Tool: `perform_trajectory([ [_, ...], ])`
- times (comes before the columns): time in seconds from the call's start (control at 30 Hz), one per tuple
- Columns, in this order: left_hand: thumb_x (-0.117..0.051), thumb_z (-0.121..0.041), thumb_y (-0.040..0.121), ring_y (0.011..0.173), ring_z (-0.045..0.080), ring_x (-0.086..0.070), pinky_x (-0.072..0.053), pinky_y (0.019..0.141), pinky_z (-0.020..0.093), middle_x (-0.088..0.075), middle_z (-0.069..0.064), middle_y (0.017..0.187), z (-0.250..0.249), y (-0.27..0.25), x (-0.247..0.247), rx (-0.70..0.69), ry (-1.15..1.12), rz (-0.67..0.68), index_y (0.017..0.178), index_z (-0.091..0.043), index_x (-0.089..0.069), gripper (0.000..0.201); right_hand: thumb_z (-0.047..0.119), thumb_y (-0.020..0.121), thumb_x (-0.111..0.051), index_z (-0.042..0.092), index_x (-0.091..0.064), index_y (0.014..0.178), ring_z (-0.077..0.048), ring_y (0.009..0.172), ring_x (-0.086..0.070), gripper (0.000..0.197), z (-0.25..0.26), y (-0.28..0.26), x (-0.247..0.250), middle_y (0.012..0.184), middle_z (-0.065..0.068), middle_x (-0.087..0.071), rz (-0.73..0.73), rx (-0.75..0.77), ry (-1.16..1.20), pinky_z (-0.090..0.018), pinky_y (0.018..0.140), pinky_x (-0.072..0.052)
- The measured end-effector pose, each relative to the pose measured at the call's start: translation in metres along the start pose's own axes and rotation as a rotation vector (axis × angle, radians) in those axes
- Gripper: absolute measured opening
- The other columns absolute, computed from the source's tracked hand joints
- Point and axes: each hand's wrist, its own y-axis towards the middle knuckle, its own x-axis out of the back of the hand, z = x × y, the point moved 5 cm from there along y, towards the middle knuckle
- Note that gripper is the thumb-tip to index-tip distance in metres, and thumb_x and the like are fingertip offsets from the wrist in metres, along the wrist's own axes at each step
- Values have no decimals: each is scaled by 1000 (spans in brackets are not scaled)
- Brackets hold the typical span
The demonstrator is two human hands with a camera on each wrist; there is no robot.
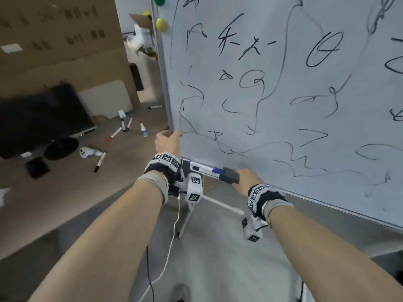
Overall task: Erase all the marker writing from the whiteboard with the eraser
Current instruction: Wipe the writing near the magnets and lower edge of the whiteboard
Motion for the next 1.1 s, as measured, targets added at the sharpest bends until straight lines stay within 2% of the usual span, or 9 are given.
perform_trajectory([
  [0.13, -62, -40, 58, 111, 27, -61, -47, 101, 42, -65, 9, 118, -2, 22, -5, 8, 23, 12, 111, -13, -62, 60, 27, 83, -75, 23, -44, 142, -30, 120, -54, 67, -7, 8, -20, 136, -5, -48, -48, -125, -126, -39, 97, -49],
  [0.27, -60, -40, 61, 110, 29, -60, -46, 101, 43, -64, 10, 117, -6, 45, -12, -5, 25, 19, 110, -12, -59, 56, 18, 89, -67, 14, -42, 141, -37, 106, -64, 58, -11, 21, -28, 137, -10, -42, -74, -201, -178, -43, 91, -53],
  [0.37, -63, -29, 81, 114, 30, -57, -42, 102, 38, -60, 12, 124, -15, 58, -21, -32, 24, 30, 122, -8, -56, 46, 15, 93, -65, 13, -45, 140, -39, 103, -65, 51, -9, 24, -28, 137, -12, -40, -79, -244, -240, -44, 89, -52],
  [0.5, -49, -19, 95, 96, 24, -52, -34, 83, 27, -58, 7, 107, -21, 73, -29, -30, -51, 73, 119, -11, -49, 25, 32, 85, -75, 18, -56, 128, -36, 100, -65, 50, 5, 22, -11, 128, -11, -46, -42, -206, -222, -39, 88, -53],
  [0.6, -40, -22, 98, 87, 25, -51, -32, 79, 28, -57, 2, 93, -38, 75, -21, -56, -90, 34, 109, -17, -39, 12, 43, 68, -76, 33, -64, 98, -25, 84, -67, 34, 37, 17, 23, 106, -2, -60, -62, -85, -120, -30, 69, -52],
  [0.67, -37, -23, 100, 89, 26, -51, -30, 77, 28, -56, 3, 92, -56, 76, -17, -64, -107, 58, 112, -16, -40, 14, 48, 67, -75, 35, -65, 101, -18, 88, -64, 38, 61, 14, 52, 103, 6, -59, -168, -1, -101, -28, 68, -45],
  [0.77, -29, -16, 105, 116, 28, -50, -31, 82, 27, -53, 14, 124, -86, 80, -15, -85, -68, 182, 134, -2, -45, 36, 52, 73, -73, 31, -61, 120, -12, 100, -57, 53, 98, 8, 97, 114, 10, -55, -405, 87, -103, -31, 81, -50],
  [0.97, -27, -14, 105, 130, 32, -46, -34, 109, 36, -47, 20, 144, -136, 84, -12, -186, -56, 319, 139, 1, -46, 42, 51, 77, -66, 19, -61, 123, -26, 106, -52, 56, 159, -5, 188, 117, 1, -62, -1021, 251, -229, -40, 93, -45],
  [1.1, -34, -42, 101, 133, 27, -47, -32, 115, 39, -51, 9, 146, -175, 80, -6, -188, -209, 346, 138, -12, -54, 52, 47, 83, -69, 19, -61, 128, -28, 104, -49, 54, 197, -6, 237, 114, -2, -60, -1188, 346, -265, -39, 92, -44],
])
